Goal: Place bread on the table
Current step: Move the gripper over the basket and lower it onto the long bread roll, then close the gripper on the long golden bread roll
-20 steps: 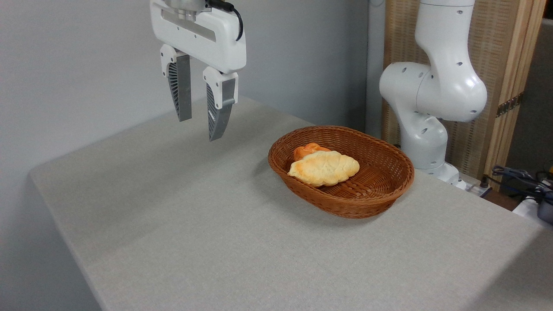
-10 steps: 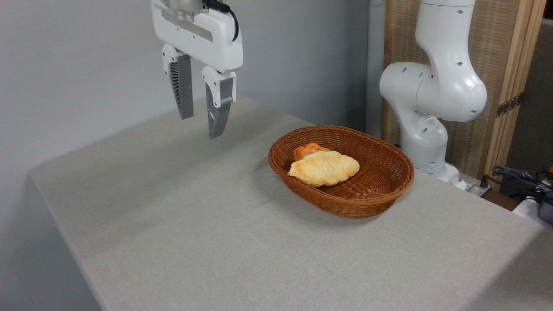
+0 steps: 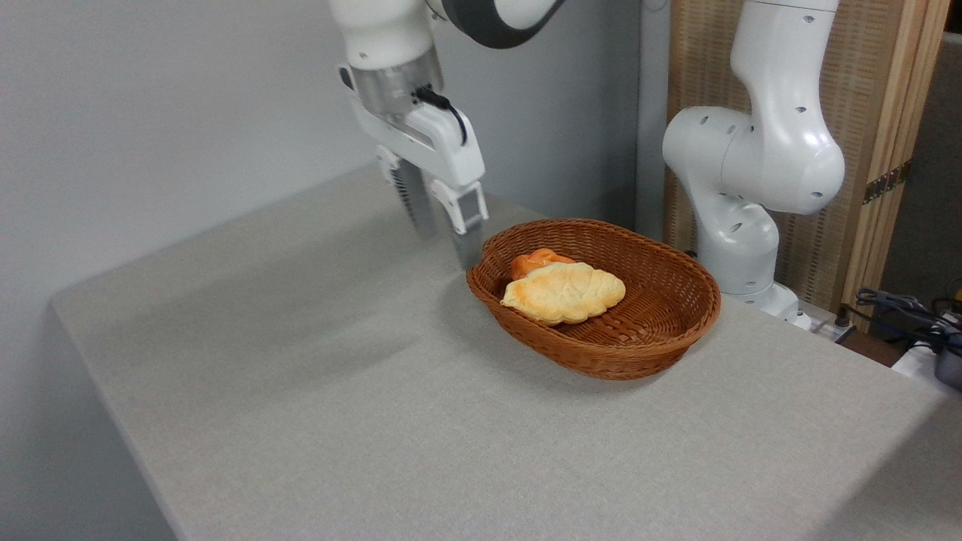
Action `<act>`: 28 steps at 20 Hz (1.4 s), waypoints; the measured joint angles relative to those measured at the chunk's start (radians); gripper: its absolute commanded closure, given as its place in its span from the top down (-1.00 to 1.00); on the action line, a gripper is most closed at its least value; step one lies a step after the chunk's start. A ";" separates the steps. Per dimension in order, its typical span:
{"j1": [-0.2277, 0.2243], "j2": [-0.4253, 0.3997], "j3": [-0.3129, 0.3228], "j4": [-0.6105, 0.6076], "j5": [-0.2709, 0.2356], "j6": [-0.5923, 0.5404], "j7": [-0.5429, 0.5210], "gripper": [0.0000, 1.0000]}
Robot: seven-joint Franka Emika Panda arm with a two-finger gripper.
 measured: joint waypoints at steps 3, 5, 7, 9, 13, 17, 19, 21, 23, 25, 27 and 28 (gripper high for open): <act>0.003 -0.019 0.028 -0.042 0.022 -0.056 0.126 1.00; 0.006 -0.032 0.031 -0.089 0.062 -0.062 0.196 1.00; 0.007 -0.041 0.034 -0.137 0.106 -0.061 0.250 1.00; 0.007 -0.043 0.044 -0.166 0.122 -0.061 0.288 1.00; 0.008 -0.042 0.051 -0.201 0.128 -0.061 0.326 0.27; 0.008 -0.031 0.051 -0.219 0.128 -0.055 0.333 -0.41; 0.008 -0.023 0.051 -0.220 0.128 -0.052 0.333 -0.46; 0.008 -0.014 0.051 -0.220 0.128 -0.050 0.334 -0.49; 0.008 -0.007 0.051 -0.220 0.128 -0.042 0.334 -0.52; 0.008 -0.004 0.051 -0.220 0.128 -0.039 0.334 -0.67; 0.008 -0.002 0.051 -0.220 0.128 -0.038 0.334 -0.80; 0.008 -0.002 0.051 -0.220 0.128 -0.038 0.336 -0.81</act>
